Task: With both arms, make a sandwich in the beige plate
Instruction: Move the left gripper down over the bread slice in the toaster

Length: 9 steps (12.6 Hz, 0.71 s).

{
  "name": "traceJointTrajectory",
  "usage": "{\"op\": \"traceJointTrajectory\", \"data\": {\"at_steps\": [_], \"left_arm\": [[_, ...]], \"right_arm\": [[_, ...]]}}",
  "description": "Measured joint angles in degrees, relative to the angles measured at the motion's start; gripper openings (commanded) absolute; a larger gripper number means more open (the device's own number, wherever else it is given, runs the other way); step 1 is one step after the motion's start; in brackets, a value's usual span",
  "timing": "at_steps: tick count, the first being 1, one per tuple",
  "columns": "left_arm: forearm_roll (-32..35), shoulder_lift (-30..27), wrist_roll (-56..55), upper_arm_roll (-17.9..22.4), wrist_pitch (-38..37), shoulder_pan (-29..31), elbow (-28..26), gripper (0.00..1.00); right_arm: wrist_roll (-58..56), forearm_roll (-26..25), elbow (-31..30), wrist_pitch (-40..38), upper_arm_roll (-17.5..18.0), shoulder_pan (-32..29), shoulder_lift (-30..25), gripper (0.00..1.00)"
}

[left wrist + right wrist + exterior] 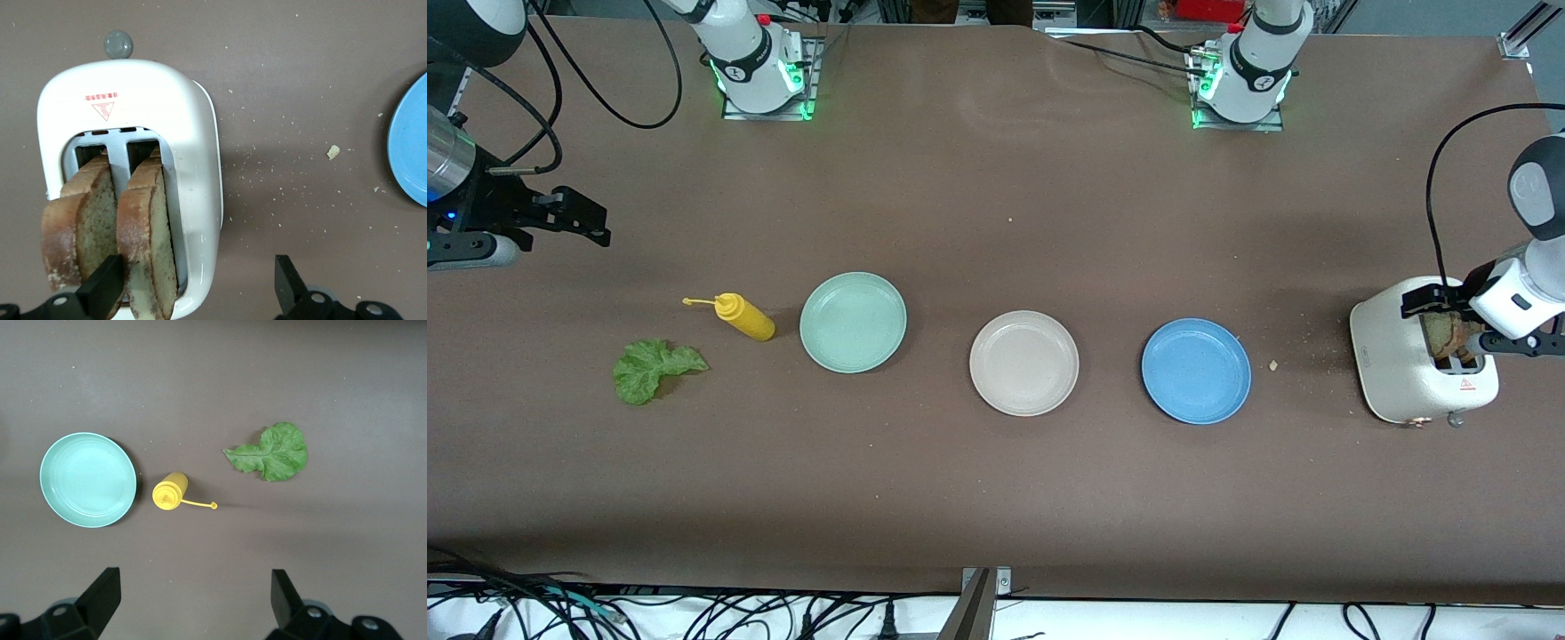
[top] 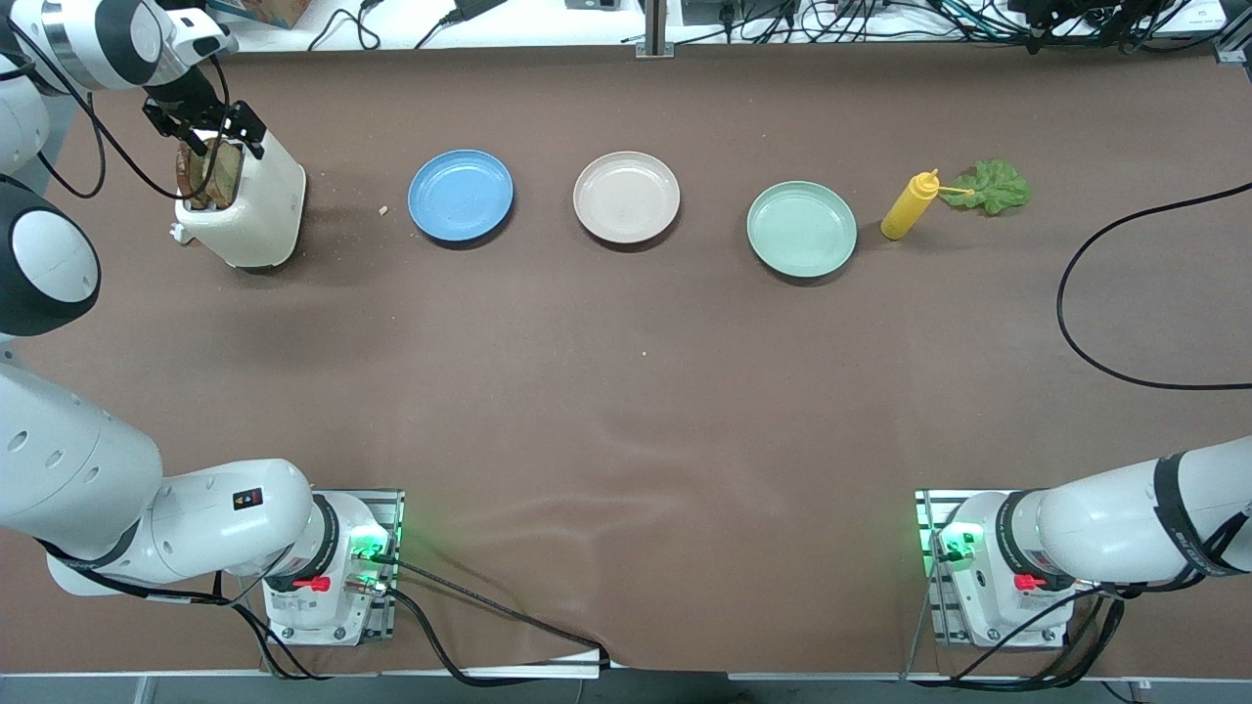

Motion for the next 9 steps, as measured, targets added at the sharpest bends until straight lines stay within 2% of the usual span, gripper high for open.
{"op": "traceJointTrajectory", "data": {"at_steps": [9], "left_arm": [[0.98, -0.22, 0.0, 0.02, 2.89, 0.74, -1.12, 1.0]], "right_arm": [[0.0, 0.0, 0.0, 0.01, 0.0, 0.0, 0.0, 1.0]]}}
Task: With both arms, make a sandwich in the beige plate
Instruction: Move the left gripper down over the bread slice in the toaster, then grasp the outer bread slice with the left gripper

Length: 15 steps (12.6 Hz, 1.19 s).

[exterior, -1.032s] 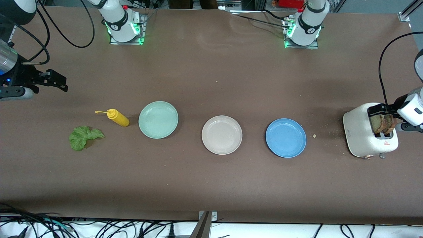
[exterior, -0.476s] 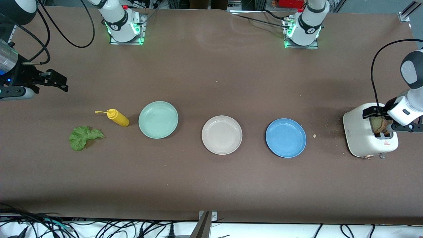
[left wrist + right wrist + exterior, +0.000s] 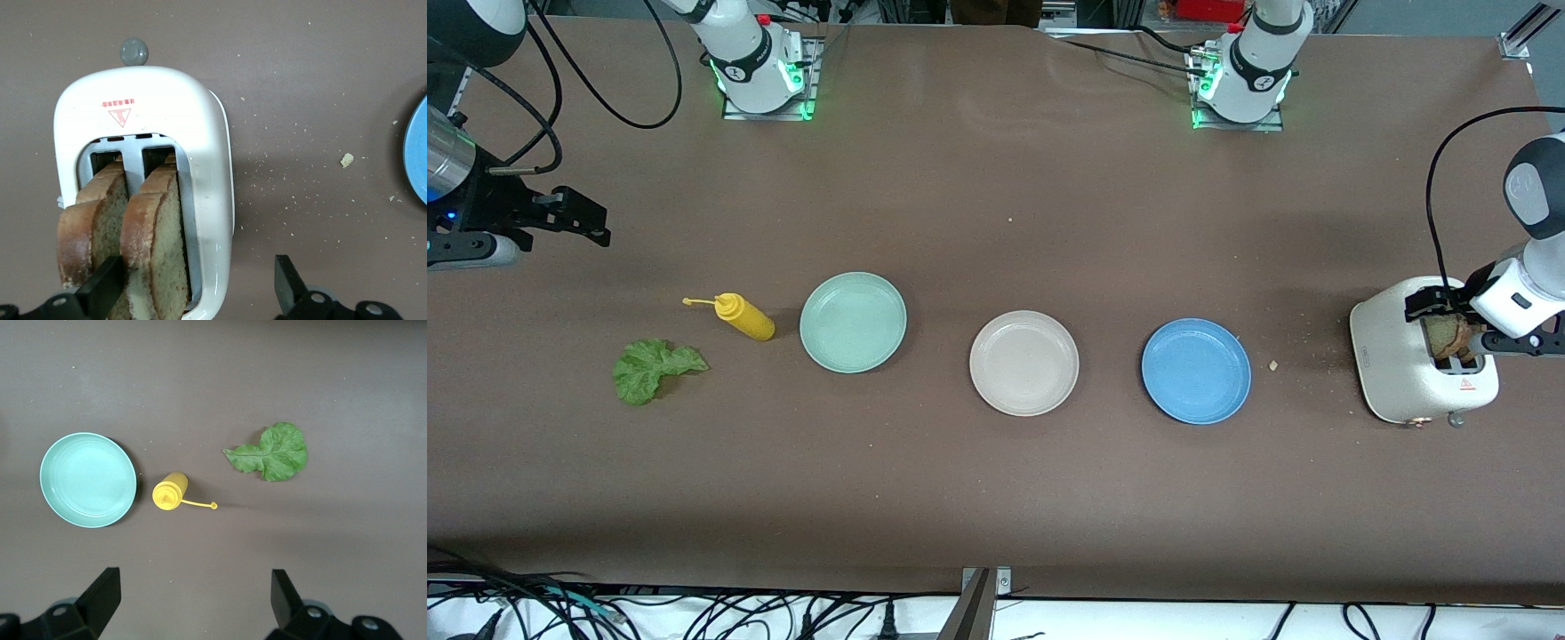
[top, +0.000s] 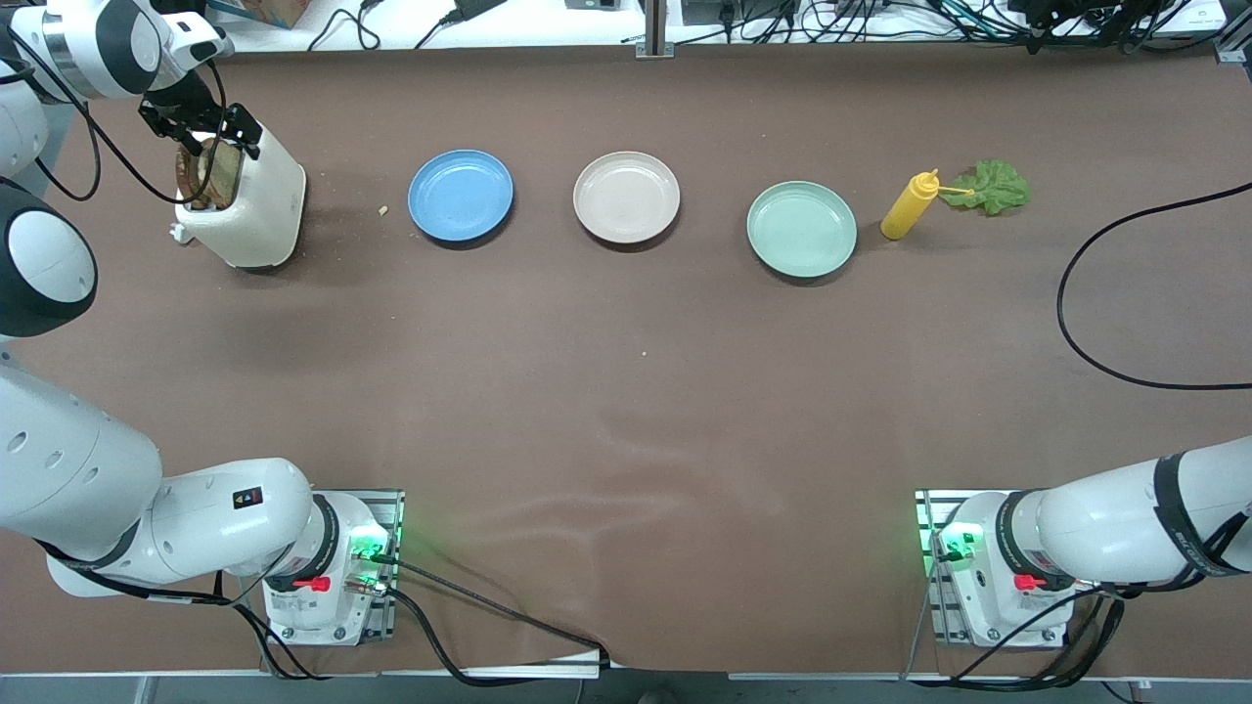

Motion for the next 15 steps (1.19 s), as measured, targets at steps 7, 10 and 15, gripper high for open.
{"op": "traceJointTrajectory", "data": {"at_steps": [7, 10, 15], "left_arm": [[1.39, 0.45, 0.06, -0.01, 2.05, 0.3, -0.15, 1.0], [1.66, 1.25, 0.31, 0.0, 3.11, 0.73, -0.15, 1.0], [1.66, 2.81, 0.67, 0.01, 3.13, 2.15, -0.17, 0.0]], "right_arm": [[0.0, 0.0, 0.0, 0.0, 0.0, 0.0, 0.0, 1.0], [0.0, 0.0, 0.0, 0.0, 0.0, 0.0, 0.0, 1.0], [0.0, 0.0, 0.0, 0.0, 0.0, 0.0, 0.0, 1.0]]}}
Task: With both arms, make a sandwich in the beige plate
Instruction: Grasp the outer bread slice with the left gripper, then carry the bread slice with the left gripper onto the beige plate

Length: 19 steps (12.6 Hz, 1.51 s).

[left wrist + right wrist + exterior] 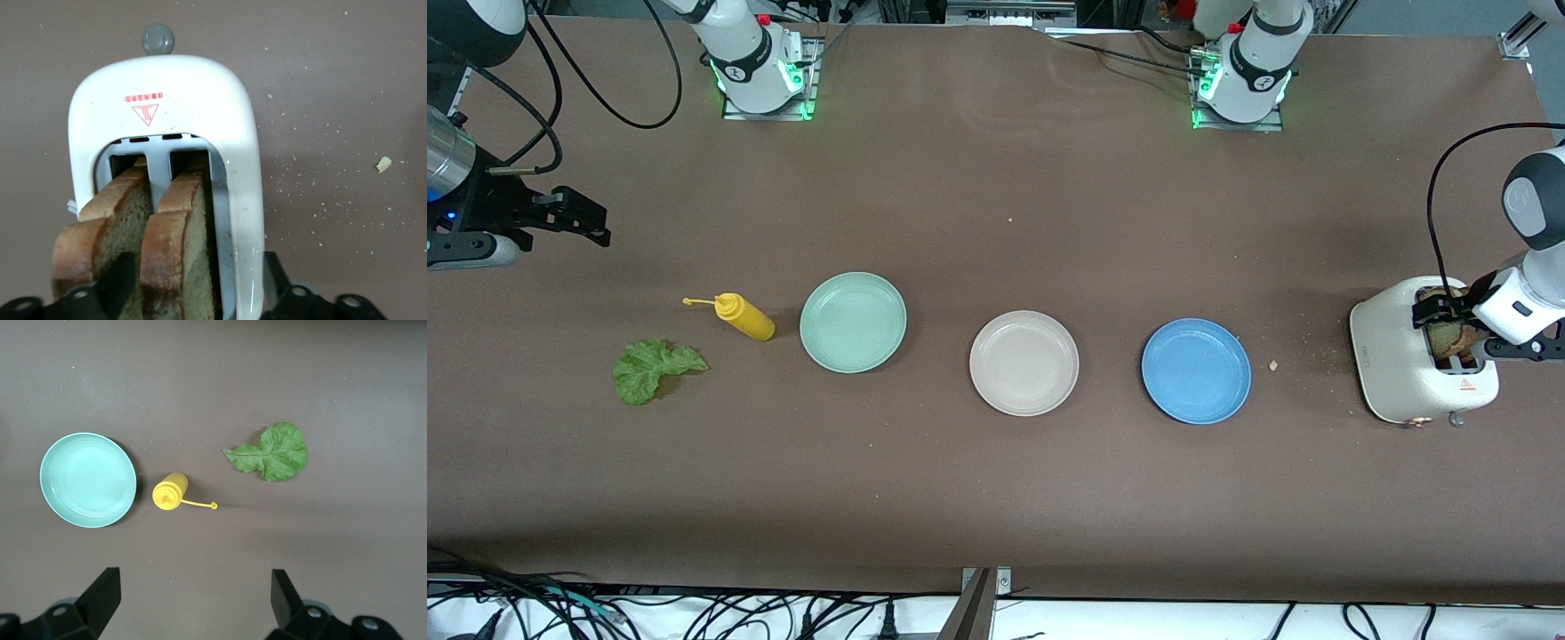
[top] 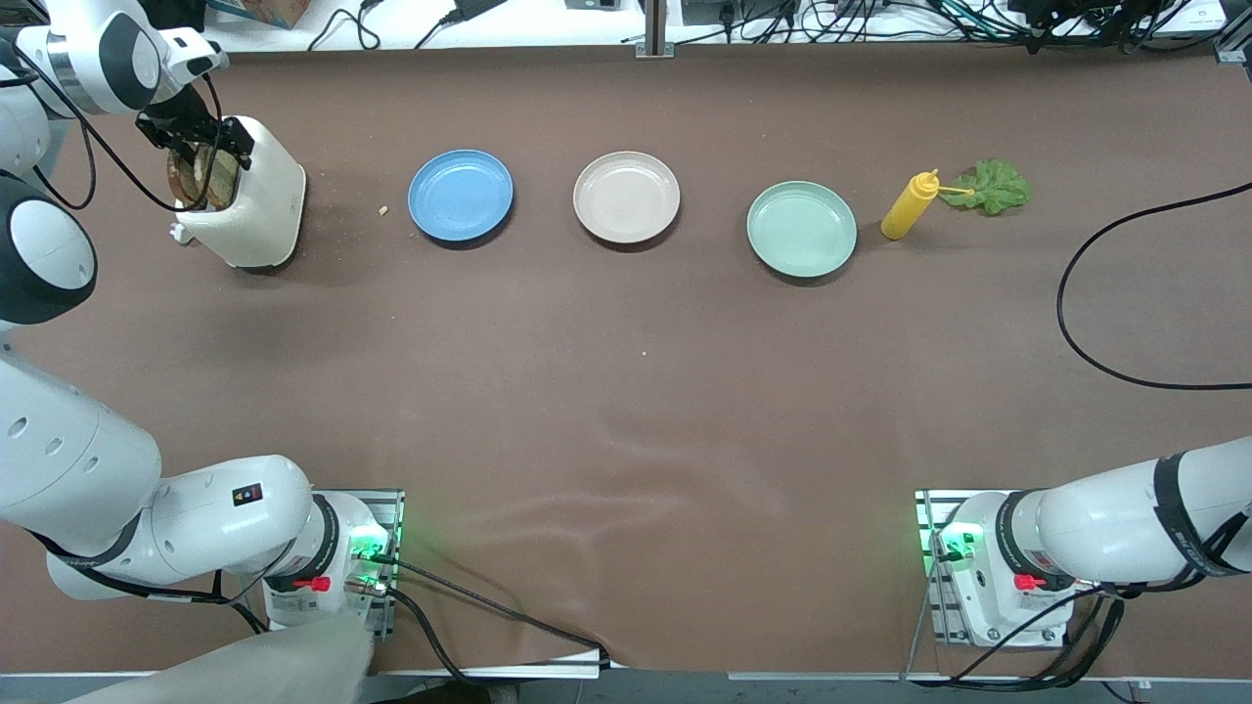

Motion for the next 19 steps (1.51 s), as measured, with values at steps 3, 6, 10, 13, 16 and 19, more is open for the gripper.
{"op": "traceJointTrajectory", "data": {"at_steps": [3, 6, 10, 13, 16, 19], "left_arm": [[0.0, -0.22, 0.27, -0.35, -0.07, 0.0, 0.18, 0.0], [0.06, -0.26, 2.73, -0.44, -1.23, 0.02, 1.58, 0.0], [0.06, -0.64, 4.12, -1.14, -8.01, -0.07, 7.07, 0.0], [0.06, -1.39, 4.24, -5.71, -18.54, -0.16, 14.49, 0.0], [0.06, -1.8, 4.04, -14.02, -24.46, -0.55, 18.39, 0.0], [-2.69, 0.13, 4.03, -20.9, -24.94, -1.49, 18.18, 0.0]], "right_arm": [[0.0, 0.0, 0.0, 0.0, 0.0, 0.0, 0.0, 1.0], [0.0, 0.0, 0.0, 0.0, 0.0, 0.0, 0.0, 1.0], [0.0, 0.0, 0.0, 0.0, 0.0, 0.0, 0.0, 1.0], [0.0, 0.0, 0.01, 0.0, 0.0, 0.0, 0.0, 1.0], [0.0, 0.0, 0.02, 0.0, -0.01, 0.0, 0.0, 1.0], [0.0, 0.0, 0.04, 0.01, -0.01, 0.0, 0.0, 1.0]]}}
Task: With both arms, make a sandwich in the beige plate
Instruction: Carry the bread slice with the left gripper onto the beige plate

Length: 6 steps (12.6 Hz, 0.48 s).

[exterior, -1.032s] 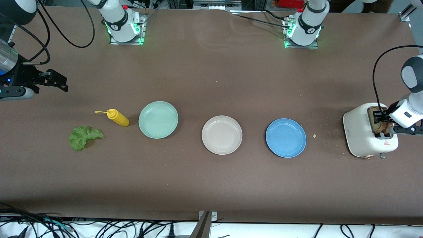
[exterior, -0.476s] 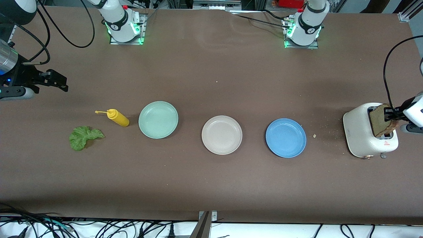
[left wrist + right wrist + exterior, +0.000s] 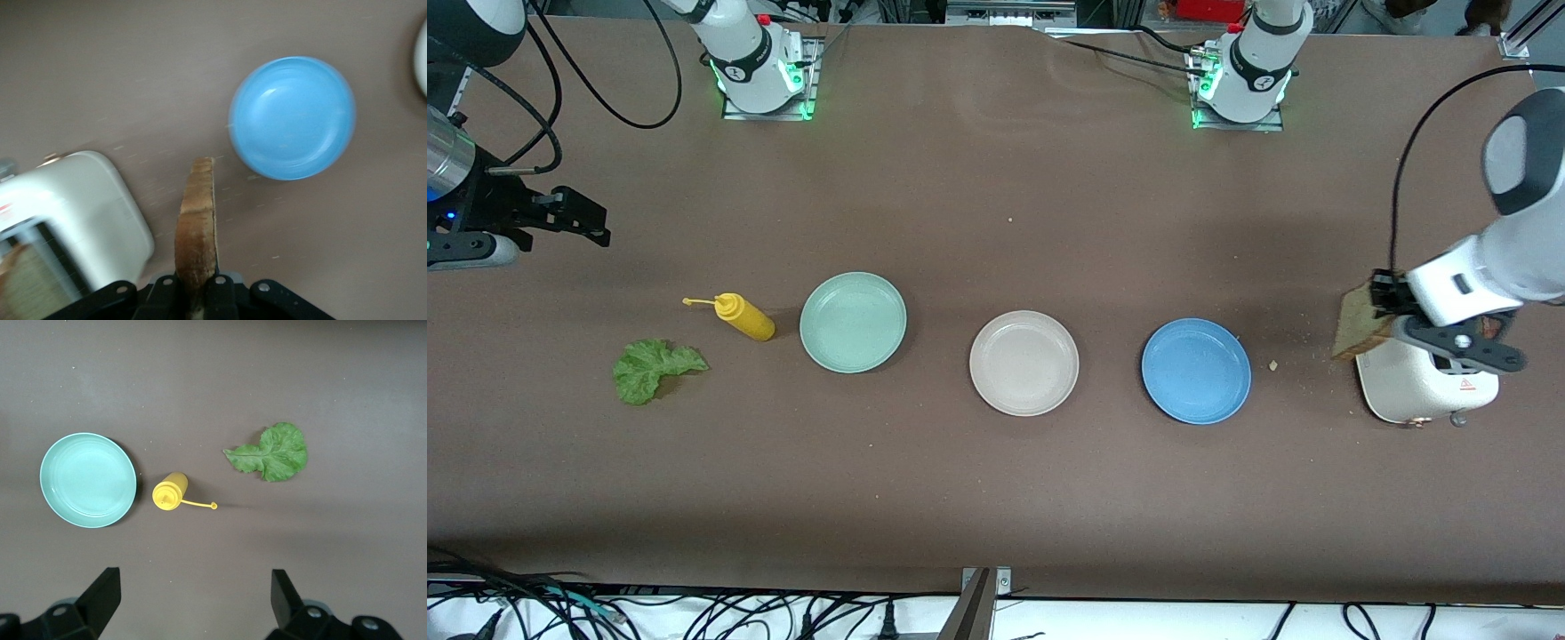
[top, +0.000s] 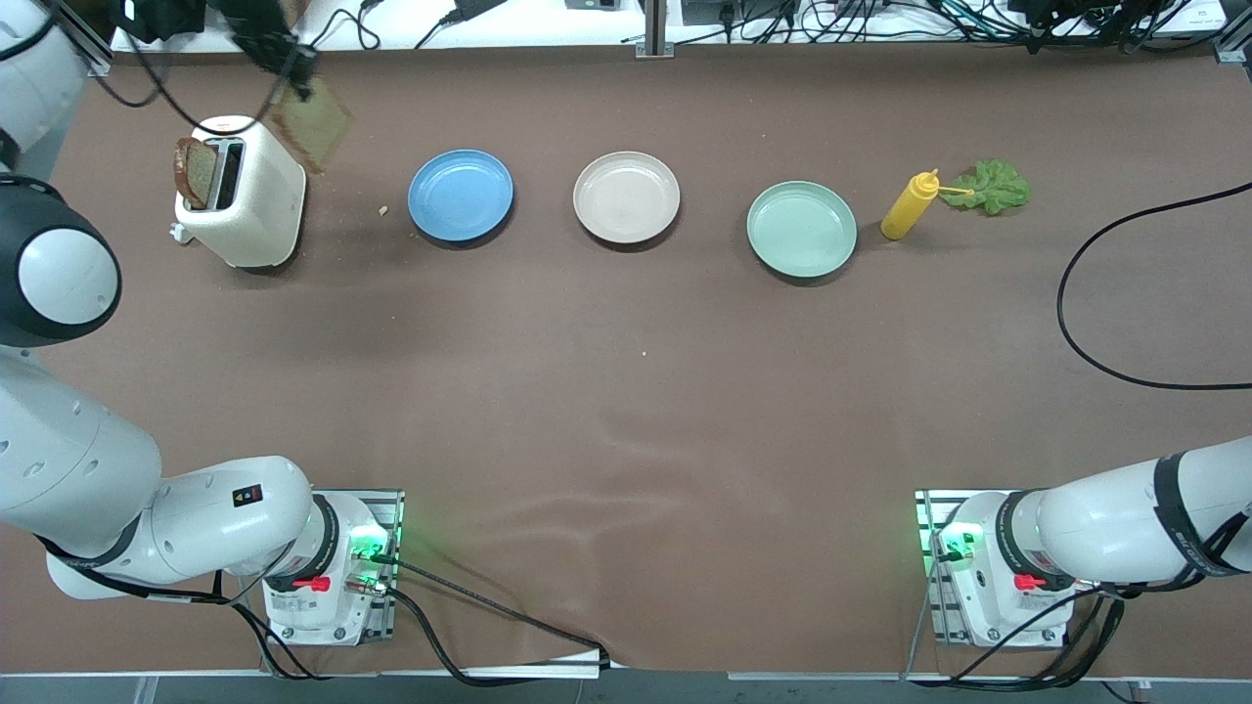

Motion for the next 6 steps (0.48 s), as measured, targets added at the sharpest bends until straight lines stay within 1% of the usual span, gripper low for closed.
{"op": "traceJointTrajectory", "data": {"at_steps": [1, 3, 5, 6], "left_arm": [[-2.12, 1.62, -0.06, -0.9, 0.02, -1.75, -0.08, 0.0], [-7.23, 6.3, -0.21, -1.09, 1.43, -6.48, 0.63, 0.0], [-12.58, 11.74, -1.08, -1.1, 3.6, -10.17, 3.83, 0.0], [-16.58, 14.24, -1.98, -1.07, 4.89, -11.34, 5.6, 0.0]], "right_arm": [[0.0, 0.0, 0.02, 0.0, 0.0, 0.0, 0.0, 1.0], [0.0, 0.0, 0.04, 0.01, 0.0, 0.0, 0.01, 1.0], [0.0, 0.0, 0.06, 0.01, -0.01, -0.01, 0.02, 1.0], [0.0, 0.0, 0.07, 0.01, -0.01, -0.01, 0.02, 1.0]]}}
